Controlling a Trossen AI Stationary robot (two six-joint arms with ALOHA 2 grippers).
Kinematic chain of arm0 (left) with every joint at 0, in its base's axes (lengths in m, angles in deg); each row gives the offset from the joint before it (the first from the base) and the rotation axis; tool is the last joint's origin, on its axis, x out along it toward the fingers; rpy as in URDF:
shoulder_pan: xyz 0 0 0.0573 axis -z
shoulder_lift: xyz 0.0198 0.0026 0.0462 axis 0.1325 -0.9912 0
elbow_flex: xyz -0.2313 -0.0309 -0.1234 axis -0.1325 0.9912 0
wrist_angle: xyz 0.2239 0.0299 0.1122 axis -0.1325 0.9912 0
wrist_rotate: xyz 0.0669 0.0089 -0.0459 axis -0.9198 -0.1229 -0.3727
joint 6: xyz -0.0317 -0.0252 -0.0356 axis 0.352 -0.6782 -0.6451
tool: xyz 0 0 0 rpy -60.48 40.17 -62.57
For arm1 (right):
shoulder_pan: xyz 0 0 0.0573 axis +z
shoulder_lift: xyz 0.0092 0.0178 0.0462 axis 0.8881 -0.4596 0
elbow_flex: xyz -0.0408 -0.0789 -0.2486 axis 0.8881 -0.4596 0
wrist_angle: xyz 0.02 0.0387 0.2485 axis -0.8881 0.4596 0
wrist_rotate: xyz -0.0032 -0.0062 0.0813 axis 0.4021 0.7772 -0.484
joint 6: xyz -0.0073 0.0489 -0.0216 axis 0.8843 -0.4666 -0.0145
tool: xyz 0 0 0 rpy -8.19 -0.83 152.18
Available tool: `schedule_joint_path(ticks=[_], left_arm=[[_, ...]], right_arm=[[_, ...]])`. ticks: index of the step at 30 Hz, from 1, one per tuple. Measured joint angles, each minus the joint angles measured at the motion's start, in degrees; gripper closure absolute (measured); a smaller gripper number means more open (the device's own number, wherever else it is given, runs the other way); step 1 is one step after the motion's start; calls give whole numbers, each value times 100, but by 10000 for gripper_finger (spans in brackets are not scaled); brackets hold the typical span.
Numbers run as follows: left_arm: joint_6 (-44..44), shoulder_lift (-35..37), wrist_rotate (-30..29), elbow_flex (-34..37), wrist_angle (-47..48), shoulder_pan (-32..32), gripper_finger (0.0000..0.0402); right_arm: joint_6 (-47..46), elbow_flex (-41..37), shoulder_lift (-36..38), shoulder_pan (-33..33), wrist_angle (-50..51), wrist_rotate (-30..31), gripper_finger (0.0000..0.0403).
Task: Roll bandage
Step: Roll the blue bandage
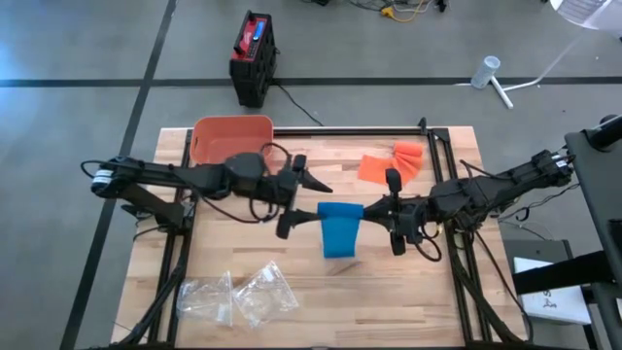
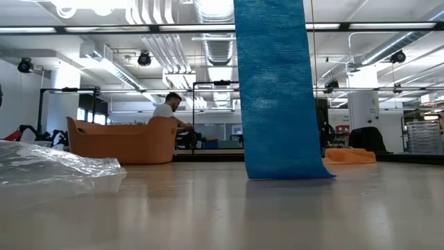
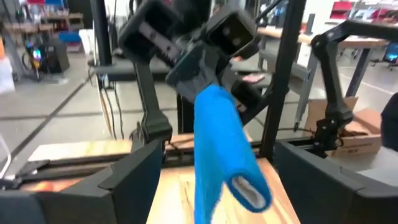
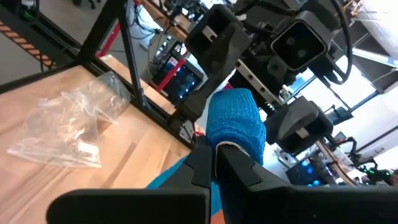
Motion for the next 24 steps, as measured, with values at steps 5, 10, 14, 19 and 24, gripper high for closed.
schedule_joint_path(ticks=[5,10,14,19,24], left_arm=[[-325,-297,0,-401,529,-17,127],[-500,-455,19,-631,956,-22,207],[-407,-448,34,-639,991,-20,327],[-351,-423,12,-714,1058,-26,376],[-209,-277,-22,-750,1189,-29,390]], right_arm=[[-8,0,0,0,66,17,400],[-41,0,-1,0,75,42,400],[-247,0,0,0,58,215,400],[-804,8,-2,0,33,323,379],[-1511,208,32,70,303,371,318]])
